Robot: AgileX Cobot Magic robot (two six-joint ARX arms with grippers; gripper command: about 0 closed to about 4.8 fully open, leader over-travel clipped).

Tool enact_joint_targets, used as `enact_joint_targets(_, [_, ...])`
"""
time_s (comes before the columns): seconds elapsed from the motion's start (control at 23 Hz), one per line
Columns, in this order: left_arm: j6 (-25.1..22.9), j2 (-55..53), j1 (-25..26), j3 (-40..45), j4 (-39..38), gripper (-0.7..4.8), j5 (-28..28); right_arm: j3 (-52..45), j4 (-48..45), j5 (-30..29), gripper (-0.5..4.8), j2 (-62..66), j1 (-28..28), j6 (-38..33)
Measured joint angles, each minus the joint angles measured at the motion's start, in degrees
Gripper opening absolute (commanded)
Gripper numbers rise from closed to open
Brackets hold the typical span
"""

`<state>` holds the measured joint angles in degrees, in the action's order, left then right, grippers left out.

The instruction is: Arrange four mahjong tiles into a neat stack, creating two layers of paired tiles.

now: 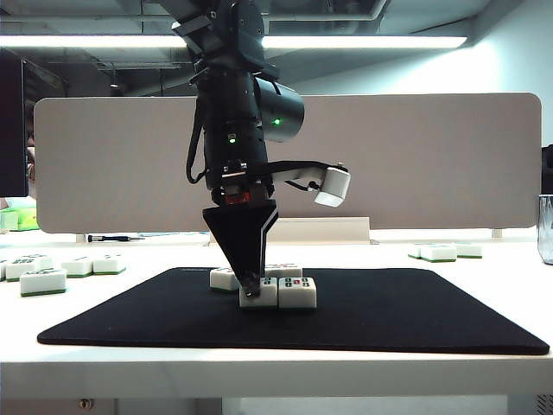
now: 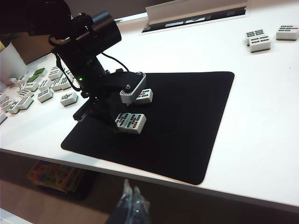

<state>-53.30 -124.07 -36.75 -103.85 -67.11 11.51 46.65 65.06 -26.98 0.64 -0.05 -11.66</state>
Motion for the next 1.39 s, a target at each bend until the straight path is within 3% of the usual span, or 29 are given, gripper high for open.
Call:
enact_joint_targets(0.13, [0.4,-0.1,-0.1,-0.2,0.0,1.95,0.0,0.0,0.0,0.0,-0.01,0.0,0.0,0.0])
enact_joint_targets(0.22, [1.6,-0.1,-0.2,-0.2,0.0,2.51,0.0,0.0,0.0,0.0,-0.01,0.0,0.0,0.0])
enact_joint_targets(0.35, [2.8,-0.5,-0.2,0.0,0.0,2.51,0.1,0.0,0.0,0.0,-0.01,0.0,0.0,0.0])
enact_joint_targets(0.48, [5.2,-0.4,-0.6,-0.1,0.0,3.45,-1.6,0.0,0.0,0.0,-0.01,0.0,0.0,0.0])
enact_joint_targets(0.7, [7.6,4.0,-0.6,-0.1,-1.3,3.4,-3.3,0.0,0.0,0.0,-0.01,0.0,0.0,0.0])
enact_joint_targets(0.78, [11.5,6.3,-0.6,-0.1,-0.3,3.4,-5.6,0.0,0.0,0.0,-0.01,0.0,0.0,0.0])
enact_joint_targets(0.91, [24.4,6.4,0.0,-0.2,6.3,3.39,-12.0,0.0,0.0,0.0,-0.01,0.0,0.0,0.0])
enact_joint_targets(1.04, [35.9,6.1,1.7,-0.3,9.6,3.4,-14.0,0.0,0.0,0.0,-0.01,0.0,0.0,0.0])
enact_joint_targets(1.39, [40.1,5.6,4.1,-0.2,9.3,3.4,-12.9,0.0,0.0,0.0,-0.01,0.0,0.0,0.0])
